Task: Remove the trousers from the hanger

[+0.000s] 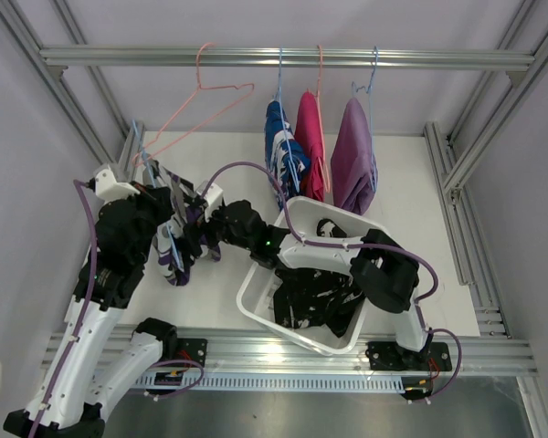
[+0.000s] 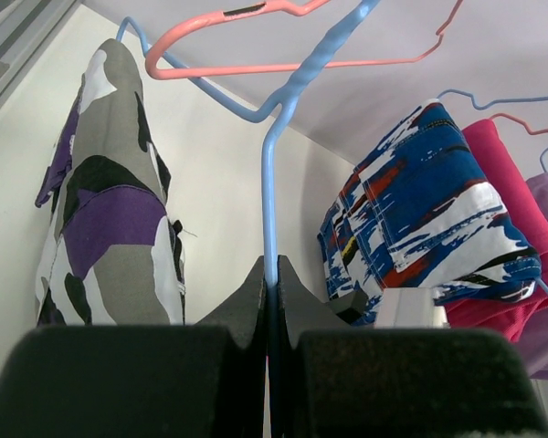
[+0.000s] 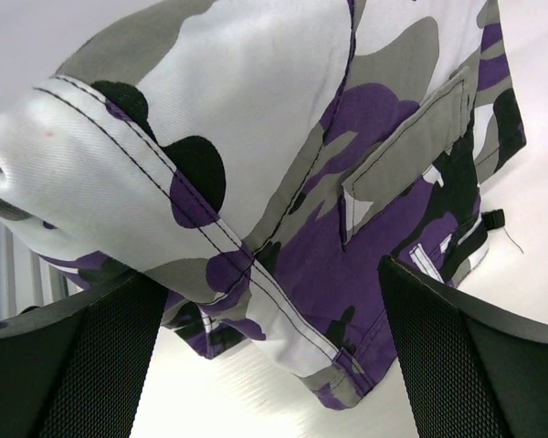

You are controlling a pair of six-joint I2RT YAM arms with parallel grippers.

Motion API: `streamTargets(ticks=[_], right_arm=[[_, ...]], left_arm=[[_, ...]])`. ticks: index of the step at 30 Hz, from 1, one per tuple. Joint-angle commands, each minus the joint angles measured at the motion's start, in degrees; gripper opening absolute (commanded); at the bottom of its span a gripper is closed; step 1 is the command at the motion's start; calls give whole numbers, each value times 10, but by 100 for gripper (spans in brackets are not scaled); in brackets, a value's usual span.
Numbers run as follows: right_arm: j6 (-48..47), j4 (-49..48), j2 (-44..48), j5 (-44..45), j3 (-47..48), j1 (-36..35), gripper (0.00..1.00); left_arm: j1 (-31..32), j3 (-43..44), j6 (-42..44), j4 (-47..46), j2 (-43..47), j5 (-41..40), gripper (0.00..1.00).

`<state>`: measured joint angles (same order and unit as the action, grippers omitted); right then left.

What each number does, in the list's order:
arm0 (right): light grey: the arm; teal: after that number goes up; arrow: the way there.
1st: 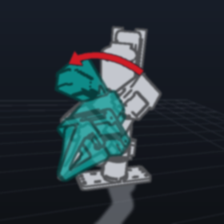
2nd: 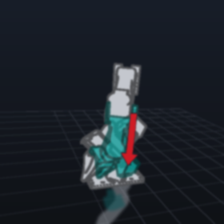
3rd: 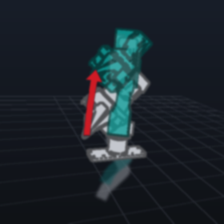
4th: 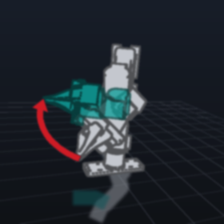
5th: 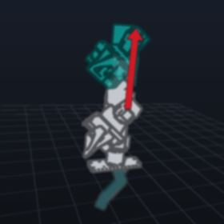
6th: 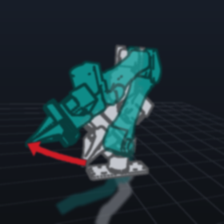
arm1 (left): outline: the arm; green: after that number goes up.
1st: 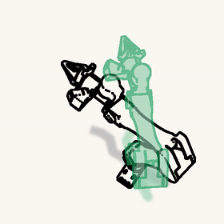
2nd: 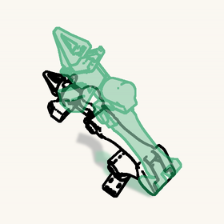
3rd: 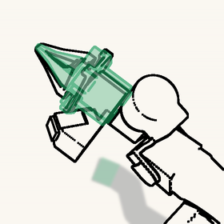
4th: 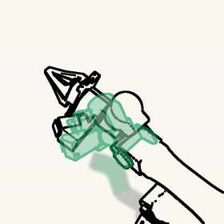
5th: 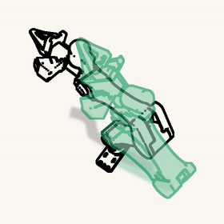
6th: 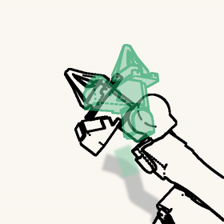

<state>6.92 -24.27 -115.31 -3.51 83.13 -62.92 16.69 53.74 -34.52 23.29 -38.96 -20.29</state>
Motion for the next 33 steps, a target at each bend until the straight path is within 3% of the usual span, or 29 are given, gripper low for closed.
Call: streamTargets(ticks=[1, 13, 23, 33], right_arm=[[-29, -31, -21, 11, 29, -3, 99], [-93, -71, -67, 120, 54, -24, 99], [-94, -89, -96, 138, 94, -29, 100], [-120, -234, -149, 225, 101, -42, 100]], left_arm=[[-10, 30, 3, -72, 4, 25, 1], [-24, 37, -6, -62, -3, 56, 1], [-31, 36, -13, -62, -5, 65, 0], [-33, 37, -19, -61, -5, 75, 0]])
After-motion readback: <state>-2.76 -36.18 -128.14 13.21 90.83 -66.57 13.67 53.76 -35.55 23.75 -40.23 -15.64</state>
